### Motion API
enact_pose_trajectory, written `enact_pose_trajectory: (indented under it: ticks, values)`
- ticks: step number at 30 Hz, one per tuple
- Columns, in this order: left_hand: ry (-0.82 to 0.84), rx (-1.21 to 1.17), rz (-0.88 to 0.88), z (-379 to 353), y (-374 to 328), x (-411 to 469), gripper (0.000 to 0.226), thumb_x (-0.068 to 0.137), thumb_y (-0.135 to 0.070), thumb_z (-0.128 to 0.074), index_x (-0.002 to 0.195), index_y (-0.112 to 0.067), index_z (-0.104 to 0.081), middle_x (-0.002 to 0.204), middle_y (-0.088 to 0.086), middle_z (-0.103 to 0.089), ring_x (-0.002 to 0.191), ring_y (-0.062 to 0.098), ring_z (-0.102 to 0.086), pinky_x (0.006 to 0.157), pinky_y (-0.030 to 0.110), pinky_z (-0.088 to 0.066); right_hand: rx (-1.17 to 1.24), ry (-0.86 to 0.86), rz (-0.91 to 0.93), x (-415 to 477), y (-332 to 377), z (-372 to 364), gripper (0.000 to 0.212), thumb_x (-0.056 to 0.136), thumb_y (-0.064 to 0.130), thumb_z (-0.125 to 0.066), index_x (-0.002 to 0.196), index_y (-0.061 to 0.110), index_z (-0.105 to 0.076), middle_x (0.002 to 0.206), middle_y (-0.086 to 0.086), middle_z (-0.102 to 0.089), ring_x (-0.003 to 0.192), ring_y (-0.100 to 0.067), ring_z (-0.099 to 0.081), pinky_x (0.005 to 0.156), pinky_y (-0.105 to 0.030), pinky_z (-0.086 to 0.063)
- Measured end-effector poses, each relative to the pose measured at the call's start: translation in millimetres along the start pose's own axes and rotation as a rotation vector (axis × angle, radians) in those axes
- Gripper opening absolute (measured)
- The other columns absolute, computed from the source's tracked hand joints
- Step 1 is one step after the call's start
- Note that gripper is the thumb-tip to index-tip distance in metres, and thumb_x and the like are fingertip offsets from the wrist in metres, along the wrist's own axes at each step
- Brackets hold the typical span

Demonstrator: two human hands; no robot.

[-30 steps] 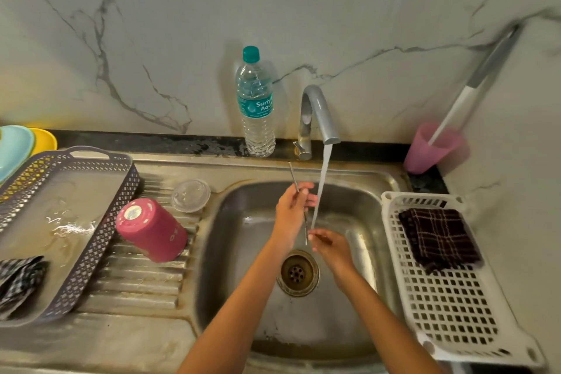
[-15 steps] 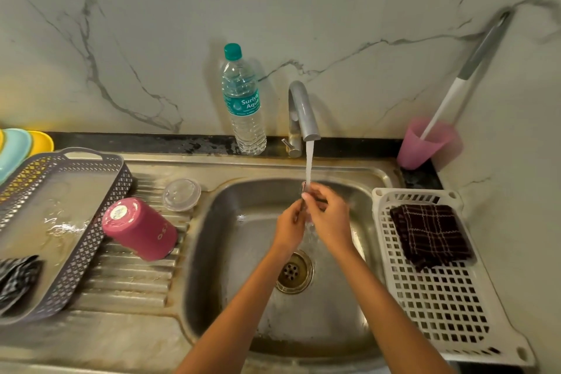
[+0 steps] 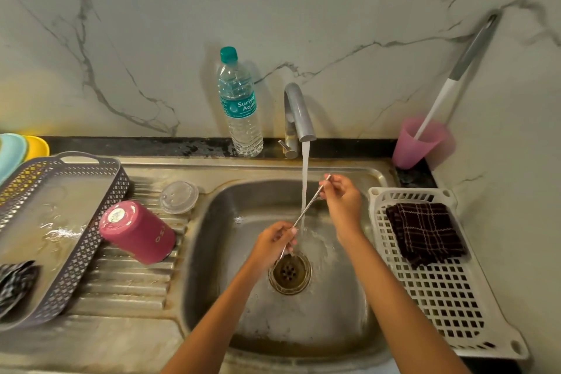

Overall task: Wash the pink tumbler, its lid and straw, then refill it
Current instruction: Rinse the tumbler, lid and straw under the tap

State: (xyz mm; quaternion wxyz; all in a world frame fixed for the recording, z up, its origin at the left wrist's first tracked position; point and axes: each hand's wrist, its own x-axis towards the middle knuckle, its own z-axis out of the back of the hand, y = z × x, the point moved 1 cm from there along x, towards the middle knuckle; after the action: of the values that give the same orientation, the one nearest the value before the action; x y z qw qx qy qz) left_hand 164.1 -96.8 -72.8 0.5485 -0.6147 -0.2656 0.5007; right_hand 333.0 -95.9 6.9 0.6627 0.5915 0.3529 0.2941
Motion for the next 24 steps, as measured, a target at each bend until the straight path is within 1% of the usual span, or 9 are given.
enact_pose_trajectory:
  ticks: [3,7,11,13,14,16,18,22,24]
  values:
    - [-0.045,-0.236,0.066,16,-3,-10,0.017,0.094,-0.009,-0.062,0.112,-0.010,-0.063,0.090,0.012,-0.070,0.069,0.017,-0.068,0.067,0.026,-0.058,0.088,-0.028,-0.072,12,-2,3,0.026,0.095,0.006,-0.057,0.116,0.022,-0.055,0.096,0.000,-0.069,0.089,-0.008,-0.068,0.070,-0.016,-0.055]
    - [-0.264,-0.515,0.046,38,-13,-18,0.022,0.090,-0.014,-0.067,0.112,-0.008,-0.064,0.100,0.013,-0.073,0.089,0.023,-0.072,0.085,0.031,-0.058,0.204,-0.072,-0.256,16,-24,2,0.019,0.094,-0.003,-0.054,0.109,0.008,-0.056,0.102,-0.011,-0.065,0.091,-0.017,-0.066,0.076,-0.024,-0.057]
    - [-0.353,-0.538,-0.050,31,-38,-14,0.023,0.093,-0.020,-0.066,0.111,-0.007,-0.069,0.096,0.005,-0.073,0.089,0.015,-0.070,0.087,0.030,-0.057,0.453,-0.103,-0.593,-1,-64,-3,0.018,0.095,-0.008,-0.048,0.109,0.003,-0.054,0.089,-0.013,-0.058,0.075,-0.016,-0.062,0.090,-0.033,-0.054]
    - [-0.327,-0.434,-0.116,16,-55,-8,0.019,0.092,-0.018,-0.067,0.108,-0.010,-0.073,0.093,0.001,-0.074,0.087,0.011,-0.069,0.085,0.026,-0.058,0.476,-0.100,-0.717,-12,-83,-5,0.014,0.097,-0.004,-0.046,0.107,0.003,-0.053,0.086,-0.013,-0.057,0.070,-0.016,-0.064,0.074,-0.024,-0.058]
    - [-0.307,-0.350,-0.151,8,-62,-4,0.015,0.091,-0.016,-0.067,0.104,-0.013,-0.074,0.092,-0.001,-0.075,0.086,0.011,-0.069,0.083,0.026,-0.058,0.449,-0.084,-0.760,-18,-90,-6,0.014,0.099,-0.002,-0.044,0.108,0.003,-0.053,0.089,-0.014,-0.058,0.077,-0.019,-0.064,0.072,-0.023,-0.057]
    - [-0.285,-0.148,-0.222,-8,-73,5,0.010,0.089,-0.017,-0.071,0.096,-0.019,-0.077,0.093,-0.002,-0.075,0.087,0.011,-0.070,0.081,0.029,-0.058,0.334,-0.039,-0.806,-29,-100,-9,0.018,0.100,-0.001,-0.040,0.112,0.002,-0.054,0.102,-0.018,-0.057,0.095,-0.025,-0.058,0.085,-0.030,-0.053]
    - [-0.268,-0.016,-0.269,-20,-80,13,0.007,0.087,-0.020,-0.073,0.093,-0.019,-0.077,0.094,-0.002,-0.075,0.088,0.012,-0.070,0.083,0.032,-0.058,0.162,0.036,-0.800,-36,-107,-9,0.019,0.100,-0.001,-0.040,0.108,0.002,-0.057,0.110,-0.020,-0.055,0.099,-0.027,-0.055,0.091,-0.033,-0.050]
    - [-0.241,0.030,-0.258,-32,-87,19,0.011,0.087,-0.017,-0.073,0.098,-0.017,-0.077,0.091,-0.001,-0.076,0.086,0.010,-0.072,0.084,0.034,-0.059,-0.175,0.165,-0.680,-42,-112,-6,0.016,0.095,0.008,-0.052,0.097,0.013,-0.066,0.096,-0.007,-0.061,0.091,-0.021,-0.058,0.091,-0.037,-0.053]
    - [-0.246,0.033,-0.256,-32,-86,19,0.013,0.086,-0.016,-0.074,0.099,-0.014,-0.077,0.093,0.001,-0.076,0.087,0.010,-0.072,0.085,0.034,-0.059,-0.291,0.193,-0.593,-43,-109,-3,0.016,0.094,0.013,-0.054,0.103,0.016,-0.067,0.085,0.000,-0.062,0.079,-0.014,-0.058,0.076,-0.028,-0.053]
